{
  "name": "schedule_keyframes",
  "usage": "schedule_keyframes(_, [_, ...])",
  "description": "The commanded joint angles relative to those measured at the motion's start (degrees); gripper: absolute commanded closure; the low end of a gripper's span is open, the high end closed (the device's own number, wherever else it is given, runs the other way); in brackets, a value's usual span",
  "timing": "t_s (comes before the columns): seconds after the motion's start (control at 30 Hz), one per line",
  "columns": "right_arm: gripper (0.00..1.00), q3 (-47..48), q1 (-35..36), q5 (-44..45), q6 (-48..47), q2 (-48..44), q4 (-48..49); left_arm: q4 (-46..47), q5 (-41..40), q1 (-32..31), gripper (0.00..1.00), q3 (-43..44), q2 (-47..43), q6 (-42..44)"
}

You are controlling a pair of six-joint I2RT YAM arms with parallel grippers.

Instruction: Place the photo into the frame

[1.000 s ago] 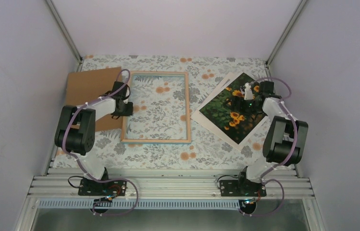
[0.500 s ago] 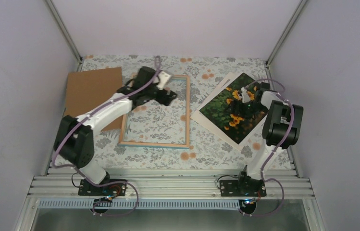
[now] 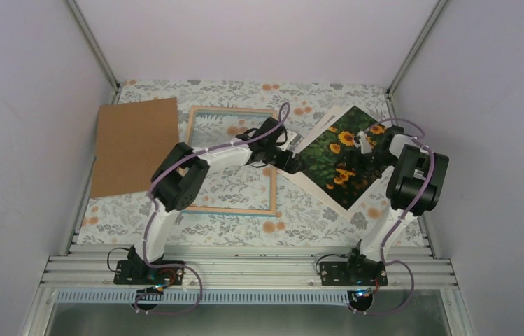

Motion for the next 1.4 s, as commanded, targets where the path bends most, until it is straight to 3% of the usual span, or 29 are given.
schedule_keyframes(0.0, [0.17, -2.6, -2.8, 10.4, -3.7, 3.9, -2.6, -6.7, -4.6, -0.3, 0.09, 11.0, 7.1, -4.6])
schedule_keyframes(0.2, [0.17, -4.8, -4.2, 15.1, -6.1, 3.4, -1.4, -14.6, -10.6, 0.3, 0.10, 14.8, 11.0, -4.3])
schedule_keyframes(0.43, [0.18, -6.0, -5.4, 19.7, -8.7, 2.6, -0.5, -19.6, -13.8, 1.8, 0.13, 8.1, 8.9, -0.4])
schedule_keyframes(0.77, [0.27, -7.8, -5.3, 21.3, -9.0, 5.4, 1.6, -15.4, 7.5, 1.8, 0.23, 3.5, 8.0, -0.7])
schedule_keyframes(1.0, [0.31, -9.2, -5.2, 22.1, -9.1, 7.2, 2.2, -8.0, 14.8, 3.7, 0.36, 2.9, 7.2, -6.0])
schedule_keyframes(1.17, [0.34, -9.9, -5.1, 22.3, -9.1, 7.3, 2.5, 0.3, 18.3, 5.0, 0.36, -0.4, 5.0, -11.0])
schedule_keyframes(1.37, [0.36, -10.7, -5.1, 23.1, -8.9, 7.2, 3.2, -7.5, 13.8, 4.9, 0.35, 0.8, 5.3, -14.1])
